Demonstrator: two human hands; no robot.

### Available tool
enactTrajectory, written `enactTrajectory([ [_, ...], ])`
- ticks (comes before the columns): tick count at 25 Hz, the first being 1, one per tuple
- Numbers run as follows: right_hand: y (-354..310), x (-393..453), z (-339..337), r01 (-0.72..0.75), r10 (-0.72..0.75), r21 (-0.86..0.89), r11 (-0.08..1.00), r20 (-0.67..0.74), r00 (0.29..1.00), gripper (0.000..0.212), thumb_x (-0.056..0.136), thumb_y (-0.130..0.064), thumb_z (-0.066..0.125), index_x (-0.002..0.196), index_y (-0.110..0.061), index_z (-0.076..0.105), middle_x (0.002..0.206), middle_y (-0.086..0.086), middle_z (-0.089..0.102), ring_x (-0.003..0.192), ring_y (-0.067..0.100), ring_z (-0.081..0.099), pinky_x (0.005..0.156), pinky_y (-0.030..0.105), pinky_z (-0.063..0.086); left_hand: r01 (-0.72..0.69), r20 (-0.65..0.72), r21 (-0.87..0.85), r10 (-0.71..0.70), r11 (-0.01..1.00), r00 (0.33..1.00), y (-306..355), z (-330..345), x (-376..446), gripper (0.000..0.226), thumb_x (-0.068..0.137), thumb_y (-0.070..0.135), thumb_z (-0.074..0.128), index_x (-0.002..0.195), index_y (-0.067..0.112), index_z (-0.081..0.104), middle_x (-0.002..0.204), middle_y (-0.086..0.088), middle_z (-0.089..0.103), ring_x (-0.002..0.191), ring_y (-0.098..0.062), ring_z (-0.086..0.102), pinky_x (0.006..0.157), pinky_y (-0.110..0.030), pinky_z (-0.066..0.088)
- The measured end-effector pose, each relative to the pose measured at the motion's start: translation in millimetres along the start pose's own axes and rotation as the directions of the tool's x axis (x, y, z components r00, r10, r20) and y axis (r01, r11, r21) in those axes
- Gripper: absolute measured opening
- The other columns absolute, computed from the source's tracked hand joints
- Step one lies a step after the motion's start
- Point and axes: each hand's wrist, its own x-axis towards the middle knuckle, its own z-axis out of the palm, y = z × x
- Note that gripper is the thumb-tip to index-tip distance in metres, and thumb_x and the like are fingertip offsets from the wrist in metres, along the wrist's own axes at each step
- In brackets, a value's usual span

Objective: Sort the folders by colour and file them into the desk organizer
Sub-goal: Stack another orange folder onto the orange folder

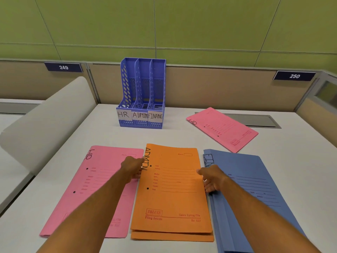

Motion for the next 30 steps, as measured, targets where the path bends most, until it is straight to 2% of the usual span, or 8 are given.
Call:
enactTrajectory([
  [4, -1, 0, -4, 0.016, -0.016, 0.058, 0.998, -0.008, 1.0, 0.064, 0.092, -0.041, 0.061, 0.135, 0.003, 0.043, 0.122, 0.032, 0.057, 0.101, 0.041, 0.063, 0.076, 0.045, 0.057, -0.047, -0.009, 0.055, 0.048, 0.997, 0.999, 4, 1, 5, 0.042, 0.09, 0.037, 0.063, 0.1, -0.003, 0.06, 0.098, -0.018, 0.066, 0.089, -0.032, 0.064, 0.074, -0.041, 0.053],
  [7, -3, 4, -9, 0.106, -0.101, 0.121, 0.987, -0.05, 0.994, 0.048, 0.089, -0.043, 0.062, 0.112, -0.002, 0.054, 0.084, 0.016, 0.058, 0.072, 0.027, 0.062, 0.058, 0.032, 0.052, -0.176, -0.022, 0.185, 0.183, 0.967, 0.983, 9, 9, 6, 0.04, 0.088, 0.042, 0.064, 0.078, 0.004, 0.06, 0.083, -0.011, 0.062, 0.08, -0.025, 0.059, 0.076, -0.039, 0.048],
  [12, -10, 8, -19, 0.33, -0.343, -0.094, 0.939, -0.213, 0.915, 0.039, 0.087, -0.049, 0.061, 0.081, -0.012, 0.054, 0.08, 0.007, 0.054, 0.071, 0.02, 0.053, 0.07, 0.038, 0.05, -0.356, 0.074, 0.418, 0.359, 0.836, 0.93, 17, 36, 0, 0.073, 0.084, 0.05, 0.065, 0.139, 0.006, 0.045, 0.141, -0.015, 0.05, 0.124, -0.034, 0.051, 0.101, -0.046, 0.045],
  [14, -9, 10, -25, 0.392, -0.457, -0.29, 0.873, -0.207, 0.865, 0.047, 0.088, -0.051, 0.059, 0.108, -0.008, 0.062, 0.108, 0.013, 0.063, 0.101, 0.026, 0.06, 0.089, 0.039, 0.049, -0.415, 0.105, 0.485, 0.42, 0.77, 0.901, 22, 51, 0, 0.079, 0.082, 0.053, 0.065, 0.143, 0.009, 0.04, 0.148, -0.015, 0.041, 0.134, -0.033, 0.04, 0.106, -0.045, 0.037],
  [16, -5, 14, -33, 0.411, -0.535, -0.484, 0.773, -0.148, 0.831, 0.07, 0.088, -0.056, 0.056, 0.138, -0.008, 0.045, 0.142, 0.013, 0.049, 0.129, 0.029, 0.047, 0.104, 0.041, 0.043, -0.458, 0.145, 0.545, 0.459, 0.702, 0.877, 27, 69, -1, 0.084, 0.081, 0.056, 0.064, 0.146, 0.011, 0.036, 0.15, -0.014, 0.036, 0.137, -0.032, 0.034, 0.108, -0.045, 0.034],
  [19, 2, 27, -50, 0.382, -0.586, -0.663, 0.644, -0.106, 0.803, 0.088, 0.086, -0.066, 0.05, 0.151, -0.014, 0.023, 0.159, 0.011, 0.023, 0.145, 0.028, 0.024, 0.115, 0.045, 0.029, -0.492, 0.204, 0.6, 0.475, 0.631, 0.856, 36, 102, -1, 0.09, 0.079, 0.06, 0.062, 0.149, 0.015, 0.029, 0.156, -0.011, 0.027, 0.143, -0.031, 0.024, 0.112, -0.047, 0.029],
  [23, 6, 51, -79, 0.345, -0.622, -0.742, 0.574, -0.122, 0.773, 0.097, 0.084, -0.072, 0.045, 0.154, -0.016, 0.007, 0.163, 0.011, 0.005, 0.15, 0.027, 0.006, 0.121, 0.042, 0.011, -0.525, 0.272, 0.66, 0.48, 0.538, 0.834, 49, 149, 0, 0.096, 0.078, 0.066, 0.058, 0.152, 0.019, 0.02, 0.161, -0.01, 0.014, 0.146, -0.03, 0.014, 0.114, -0.048, 0.022],
  [30, 4, 106, -131, 0.327, -0.646, -0.772, 0.545, -0.139, 0.75, 0.101, 0.082, -0.074, 0.042, 0.154, -0.014, 0.006, 0.162, 0.015, 0.006, 0.15, 0.029, 0.006, 0.122, 0.043, 0.008, -0.531, 0.312, 0.694, 0.462, 0.486, 0.83, 75, 221, 14, 0.098, 0.079, 0.067, 0.056, 0.153, 0.019, 0.014, 0.162, -0.01, 0.01, 0.147, -0.03, 0.013, 0.115, -0.046, 0.021],
])
